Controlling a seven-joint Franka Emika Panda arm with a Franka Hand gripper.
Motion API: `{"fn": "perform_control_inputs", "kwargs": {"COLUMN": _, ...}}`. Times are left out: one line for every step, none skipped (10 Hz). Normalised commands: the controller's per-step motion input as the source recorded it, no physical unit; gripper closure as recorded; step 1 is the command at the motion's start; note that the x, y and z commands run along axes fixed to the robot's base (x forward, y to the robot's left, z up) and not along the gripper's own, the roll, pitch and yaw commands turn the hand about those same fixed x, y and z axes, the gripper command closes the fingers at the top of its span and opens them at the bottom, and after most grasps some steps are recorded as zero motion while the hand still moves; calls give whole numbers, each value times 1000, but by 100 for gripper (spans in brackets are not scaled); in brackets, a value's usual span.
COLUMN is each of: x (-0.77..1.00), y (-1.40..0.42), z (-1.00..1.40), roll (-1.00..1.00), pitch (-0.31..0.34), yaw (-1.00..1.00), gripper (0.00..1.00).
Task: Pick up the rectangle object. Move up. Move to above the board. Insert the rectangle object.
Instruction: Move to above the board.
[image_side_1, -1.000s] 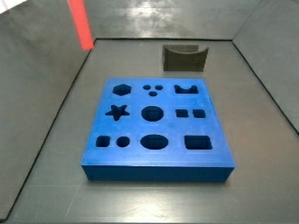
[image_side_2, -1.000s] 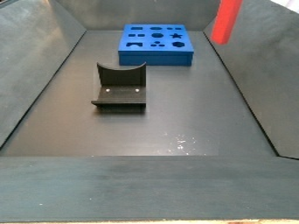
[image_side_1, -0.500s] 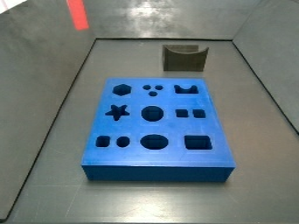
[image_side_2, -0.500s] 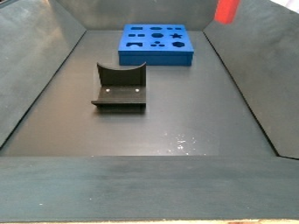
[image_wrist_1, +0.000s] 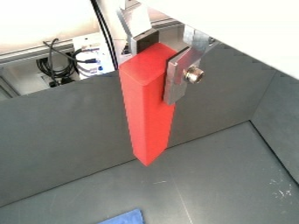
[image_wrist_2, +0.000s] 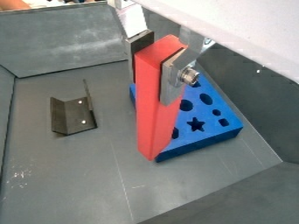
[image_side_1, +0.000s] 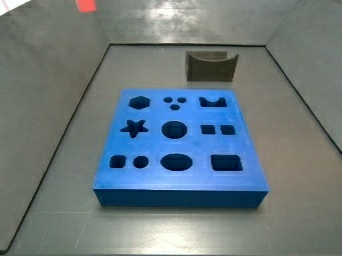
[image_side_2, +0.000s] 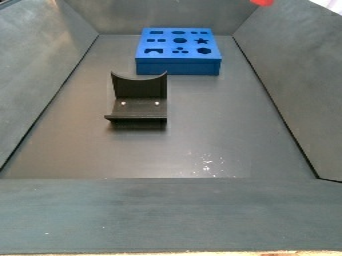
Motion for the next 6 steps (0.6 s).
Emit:
{"fn": "perform_control_inputs", "kwargs": {"x": -758, "y": -39, "z": 6, "roll": -10, "pitch": 71, "yaw": 38, "gripper": 100}}
{"fn": "perform_control_inputs", "kwargs": {"x": -754, "y": -39, "z": 13, "roll": -10, "pitch": 67, "yaw": 38, "gripper": 100}}
{"fn": "perform_control_inputs", "kwargs": {"x": -752, "y": -39, "z": 16, "roll": -10, "pitch": 66, "yaw": 38, "gripper": 100}}
{"fn": "perform_control_inputs", "kwargs": {"x": -751, "y": -39, "z": 17, "roll": -10, "pitch": 66, "yaw": 38, "gripper": 100}}
{"fn": "perform_control_inputs", "kwargs": {"x": -751, "y": -38, "z": 17, "roll": -10, "pitch": 65, "yaw": 38, "gripper": 100}}
{"fn": "perform_control_inputs", "kwargs": {"x": -751, "y": -38, "z": 17, "roll": -11, "pitch": 65, "yaw": 38, "gripper": 100}}
